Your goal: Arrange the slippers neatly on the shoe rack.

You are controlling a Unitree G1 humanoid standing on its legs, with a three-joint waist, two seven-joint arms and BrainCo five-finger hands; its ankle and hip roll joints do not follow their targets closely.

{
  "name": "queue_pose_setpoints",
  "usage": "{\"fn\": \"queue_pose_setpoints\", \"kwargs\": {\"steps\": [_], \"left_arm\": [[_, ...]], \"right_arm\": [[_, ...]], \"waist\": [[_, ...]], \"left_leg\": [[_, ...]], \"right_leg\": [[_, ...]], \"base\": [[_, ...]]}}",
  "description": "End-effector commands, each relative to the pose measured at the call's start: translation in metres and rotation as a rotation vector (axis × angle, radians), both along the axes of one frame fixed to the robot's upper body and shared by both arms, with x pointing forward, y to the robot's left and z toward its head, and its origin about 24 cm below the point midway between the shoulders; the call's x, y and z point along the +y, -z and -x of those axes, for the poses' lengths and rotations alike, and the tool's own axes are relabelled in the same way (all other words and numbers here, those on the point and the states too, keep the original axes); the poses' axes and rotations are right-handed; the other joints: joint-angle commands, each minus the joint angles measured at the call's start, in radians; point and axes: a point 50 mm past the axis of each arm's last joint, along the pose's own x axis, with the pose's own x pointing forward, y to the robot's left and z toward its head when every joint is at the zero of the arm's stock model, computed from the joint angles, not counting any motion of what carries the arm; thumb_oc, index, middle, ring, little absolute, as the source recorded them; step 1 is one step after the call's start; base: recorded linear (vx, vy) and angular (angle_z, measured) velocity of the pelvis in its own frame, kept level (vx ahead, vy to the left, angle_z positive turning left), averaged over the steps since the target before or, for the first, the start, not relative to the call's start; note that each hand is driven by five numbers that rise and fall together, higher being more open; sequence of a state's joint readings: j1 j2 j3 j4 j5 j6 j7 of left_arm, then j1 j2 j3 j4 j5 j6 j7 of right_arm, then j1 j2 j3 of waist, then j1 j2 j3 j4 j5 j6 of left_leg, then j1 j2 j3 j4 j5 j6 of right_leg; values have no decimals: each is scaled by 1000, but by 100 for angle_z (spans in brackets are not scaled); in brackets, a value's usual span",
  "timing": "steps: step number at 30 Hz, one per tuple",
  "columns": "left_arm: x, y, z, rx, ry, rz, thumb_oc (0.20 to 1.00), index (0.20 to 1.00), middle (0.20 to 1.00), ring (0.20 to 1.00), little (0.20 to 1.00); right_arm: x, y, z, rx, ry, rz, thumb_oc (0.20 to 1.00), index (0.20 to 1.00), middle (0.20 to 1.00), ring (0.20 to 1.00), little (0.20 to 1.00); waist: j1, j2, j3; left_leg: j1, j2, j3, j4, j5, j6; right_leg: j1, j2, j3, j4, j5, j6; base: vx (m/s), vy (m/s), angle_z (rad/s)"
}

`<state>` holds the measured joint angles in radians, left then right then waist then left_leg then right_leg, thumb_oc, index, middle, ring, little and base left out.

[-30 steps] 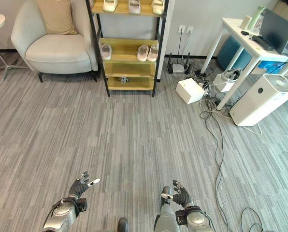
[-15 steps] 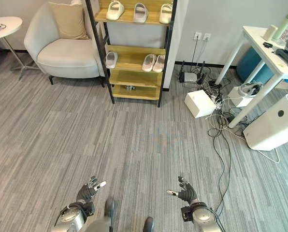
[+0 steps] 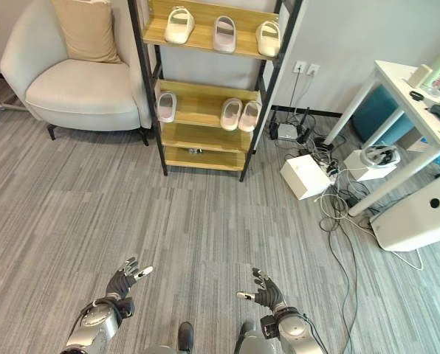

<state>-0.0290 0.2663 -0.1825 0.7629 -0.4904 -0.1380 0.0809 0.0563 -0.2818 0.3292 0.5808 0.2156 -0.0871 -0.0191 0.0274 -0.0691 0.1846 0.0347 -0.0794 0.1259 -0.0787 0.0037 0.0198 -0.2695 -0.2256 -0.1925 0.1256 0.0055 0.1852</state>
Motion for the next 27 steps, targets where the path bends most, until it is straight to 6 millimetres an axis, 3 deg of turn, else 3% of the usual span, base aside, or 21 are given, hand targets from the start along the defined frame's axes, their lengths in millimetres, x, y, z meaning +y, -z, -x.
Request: {"fn": "queue_pose_setpoints", "kwargs": {"steps": [1,4,7,9,10,12,15,16,18,21,23,25,26,27], "left_arm": [[-11,-21,-22,-133,50,-9,1000,1000,1000,1000,1000],[-16,-19,-23,-127,68,0,1000,1000,1000,1000,1000],[-20,-18,-27,-123,66,13,1000,1000,1000,1000,1000],[-20,-18,-28,-124,60,14,1000,1000,1000,1000,1000],[-19,-18,-28,-123,45,22,1000,1000,1000,1000,1000],[-18,-18,-29,-123,33,24,1000,1000,1000,1000,1000],[-17,-14,-24,-104,29,22,1000,1000,1000,1000,1000],[-16,-13,-24,-96,28,15,1000,1000,1000,1000,1000],[-14,-13,-23,-92,29,7,1000,1000,1000,1000,1000],[-10,-10,-18,-75,7,-1,1000,1000,1000,1000,1000],[-4,-7,-12,-63,-17,2,1000,1000,1000,1000,1000],[-4,-4,-6,-44,-10,-4,1000,1000,1000,1000,1000],[-2,-4,-5,-43,-5,-8,1000,1000,1000,1000,1000],[1,-5,-5,-46,-9,-17,1000,1000,1000,1000,1000]], "right_arm": [[-13,-17,-13,-100,20,36,1000,1000,1000,1000,1000],[-17,-13,-8,-79,21,43,1000,1000,1000,1000,1000],[-23,-13,-7,-73,22,50,1000,1000,1000,1000,1000],[-24,-14,-7,-78,14,52,1000,1000,1000,1000,1000],[-25,-15,-8,-75,4,58,1000,1000,1000,1000,1000],[-28,-15,-8,-71,7,65,1000,1000,1000,1000,1000],[-33,-15,-7,-68,19,72,1000,1000,1000,1000,1000],[-35,-15,-6,-69,26,78,1000,1000,1000,1000,1000],[-37,-15,-6,-67,32,85,1000,1000,1000,1000,1000],[-36,-14,-7,-64,22,94,1000,1000,1000,1000,1000],[-30,-15,-10,-69,-6,86,1000,1000,1000,1000,1000],[-24,-13,-12,-64,-19,75,1000,1000,1000,1000,1000],[-20,-14,-14,-71,-26,67,1000,1000,1000,1000,1000],[-12,-17,-21,-91,-40,44,1000,1000,1000,1000,1000]], "waist": [[-27,-16,16],[-40,-14,-10],[-54,-2,-27],[-55,0,-28],[-47,1,-24],[-36,-3,-21],[-22,-18,-23],[-15,-18,-19],[3,-17,-16],[29,-7,-21],[47,-7,-34],[59,-17,-46],[69,-25,-44],[76,-27,-27]], "left_leg": [[86,133,-44,5,-40,-81],[107,172,-50,18,-47,-105],[90,217,-79,101,-4,-131],[79,219,-94,150,6,-137],[63,208,-127,211,43,-142],[26,197,-146,186,56,-130],[-78,192,-96,128,44,-118],[-142,200,-47,113,84,-121],[-177,205,-16,69,135,-130],[-212,208,-42,11,191,-147],[-197,189,-73,13,170,-140],[-203,157,-73,70,124,-106],[-200,150,-62,91,106,-91],[-186,137,-52,124,72,-60]], "right_leg": [[90,24,-11,-110,167,23],[122,57,-16,-116,131,-4],[150,108,-33,-112,90,-44],[160,120,-35,-111,81,-55],[188,143,-34,-112,56,-76],[215,148,-31,-119,36,-78],[267,134,-35,-138,5,-76],[295,133,-44,-147,-3,-76],[331,143,-37,-161,-16,-76],[378,151,-19,-174,-36,-67],[412,143,9,-166,-61,-57],[424,92,26,-109,-78,-34],[402,80,41,-50,-68,-25],[327,62,69,103,-8,-9]], "base": [[341,-156,25],[324,-241,33],[212,-216,36],[204,-171,7],[305,-208,-22],[283,-112,-36],[268,-19,-4],[273,27,2],[291,62,5],[332,116,-10],[414,229,-32],[373,295,-65],[234,265,-77],[252,276,-59]]}}
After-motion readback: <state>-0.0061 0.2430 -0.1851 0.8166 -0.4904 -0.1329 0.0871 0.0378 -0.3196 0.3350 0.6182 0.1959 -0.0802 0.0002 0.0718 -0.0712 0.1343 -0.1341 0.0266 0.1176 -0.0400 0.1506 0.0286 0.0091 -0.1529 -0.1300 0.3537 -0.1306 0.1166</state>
